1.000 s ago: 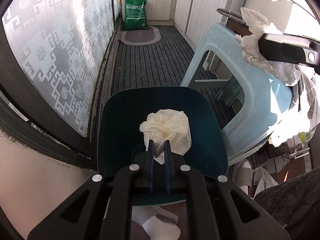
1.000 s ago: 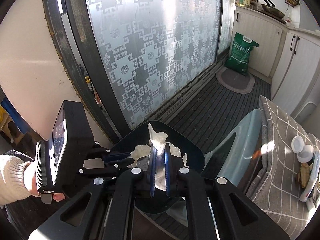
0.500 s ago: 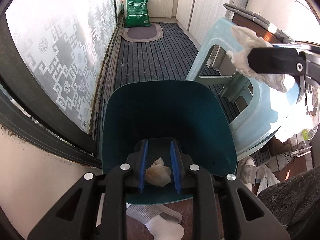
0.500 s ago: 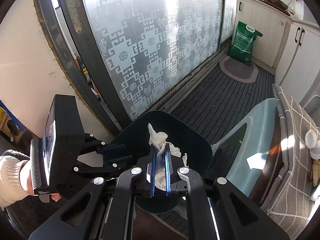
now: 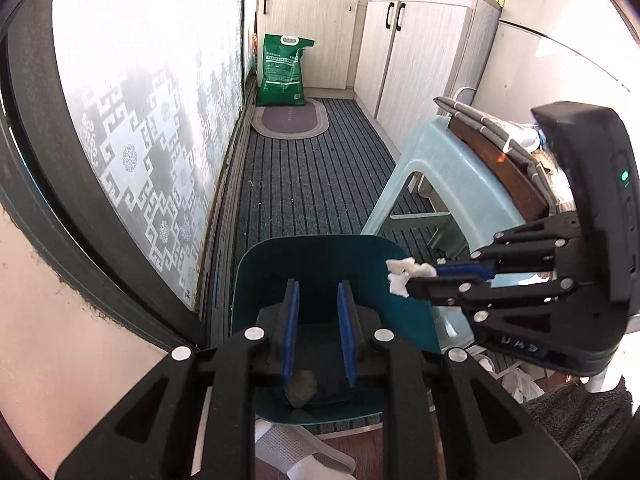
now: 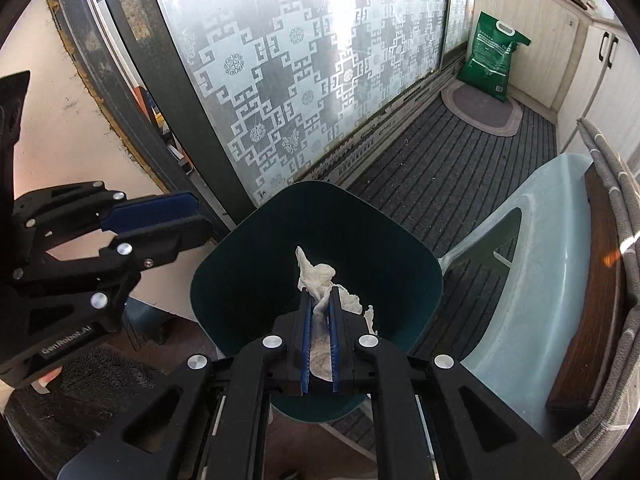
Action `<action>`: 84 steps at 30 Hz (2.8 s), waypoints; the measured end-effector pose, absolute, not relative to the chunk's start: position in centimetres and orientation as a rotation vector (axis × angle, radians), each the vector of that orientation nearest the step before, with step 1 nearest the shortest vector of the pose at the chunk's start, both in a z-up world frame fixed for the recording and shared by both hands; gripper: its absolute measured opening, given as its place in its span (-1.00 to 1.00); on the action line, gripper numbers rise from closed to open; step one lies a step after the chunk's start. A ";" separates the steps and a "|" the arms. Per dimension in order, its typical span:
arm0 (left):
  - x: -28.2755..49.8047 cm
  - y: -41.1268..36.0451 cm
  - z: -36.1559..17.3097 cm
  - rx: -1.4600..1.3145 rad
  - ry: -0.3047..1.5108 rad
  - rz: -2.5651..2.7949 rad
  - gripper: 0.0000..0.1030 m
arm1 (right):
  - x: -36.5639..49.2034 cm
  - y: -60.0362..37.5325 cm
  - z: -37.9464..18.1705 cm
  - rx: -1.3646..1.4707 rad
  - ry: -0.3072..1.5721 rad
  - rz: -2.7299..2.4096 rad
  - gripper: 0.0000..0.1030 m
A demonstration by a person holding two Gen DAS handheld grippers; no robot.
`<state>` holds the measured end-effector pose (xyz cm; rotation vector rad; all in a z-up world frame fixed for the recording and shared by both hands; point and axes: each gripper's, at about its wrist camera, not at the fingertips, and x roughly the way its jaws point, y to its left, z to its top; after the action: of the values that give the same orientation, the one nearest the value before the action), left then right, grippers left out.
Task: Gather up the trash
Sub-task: 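Open the left gripper to drop the bag while the right gripper drops the tissue into the bin, then move the left gripper to the blue-and-white wet-wipes pack and grasp it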
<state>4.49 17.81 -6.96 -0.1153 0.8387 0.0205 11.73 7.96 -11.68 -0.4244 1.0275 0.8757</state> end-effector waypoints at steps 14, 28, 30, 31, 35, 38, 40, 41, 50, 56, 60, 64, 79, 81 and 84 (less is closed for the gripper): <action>2.4 16.8 0.1 -0.138 0.661 -0.009 -0.70 | 11.5 8.3 -13.7 -0.436 1.077 0.889 -0.31; 2.2 15.6 4.2 -0.160 0.561 -0.034 -0.69 | 11.0 6.1 -7.5 -0.352 0.909 0.916 -0.32; 2.2 15.4 4.7 -0.165 0.549 -0.038 -0.69 | 11.1 5.1 -6.2 -0.329 0.875 0.902 -0.32; 2.3 15.3 5.0 -0.169 0.544 -0.039 -0.69 | 11.2 4.5 -5.5 -0.318 0.858 0.893 -0.32; 3.0 14.2 5.5 -0.177 0.539 -0.061 -0.67 | 11.5 1.7 -3.5 -0.301 0.793 0.847 -0.32; 3.6 12.7 5.5 -0.163 0.544 -0.083 -0.65 | 12.0 -0.6 -2.5 -0.287 0.765 0.810 -0.32; 4.1 11.6 5.5 -0.155 0.548 -0.102 -0.63 | 12.3 -2.1 -2.0 -0.285 0.747 0.779 -0.32; 4.4 11.1 5.5 -0.151 0.550 -0.109 -0.60 | 12.3 -2.9 -1.7 -0.288 0.735 0.762 -0.32; 7.2 5.8 5.3 -0.159 0.561 -0.198 -0.44 | 13.3 -9.8 0.1 -0.279 0.664 0.628 -0.32; 9.9 1.8 4.0 -0.143 0.606 -0.244 -0.43 | 13.9 -14.8 -0.1 -0.249 0.655 0.539 -0.32; 11.7 -0.8 2.7 -0.128 0.646 -0.278 -0.33 | 14.3 -17.6 -0.4 -0.223 0.658 0.495 -0.32; 13.5 -2.8 1.0 -0.120 0.691 -0.303 -0.29 | 14.4 -20.1 -0.8 -0.203 0.664 0.463 -0.31; 19.0 -7.4 -2.1 -0.148 0.749 -0.340 -0.08 | 13.9 -24.9 -2.4 -0.171 0.681 0.419 0.06; 19.7 -7.7 -2.4 -0.147 0.755 -0.337 -0.08 | 13.9 -25.2 -2.6 -0.168 0.685 0.421 0.07; 20.4 -7.8 -2.8 -0.163 0.766 -0.329 -0.16 | 14.1 -25.7 -2.9 -0.165 0.692 0.418 0.08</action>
<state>20.42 -7.78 -2.77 -0.1628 0.7662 -0.3293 14.07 -25.73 -2.93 -0.1647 0.6920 0.4176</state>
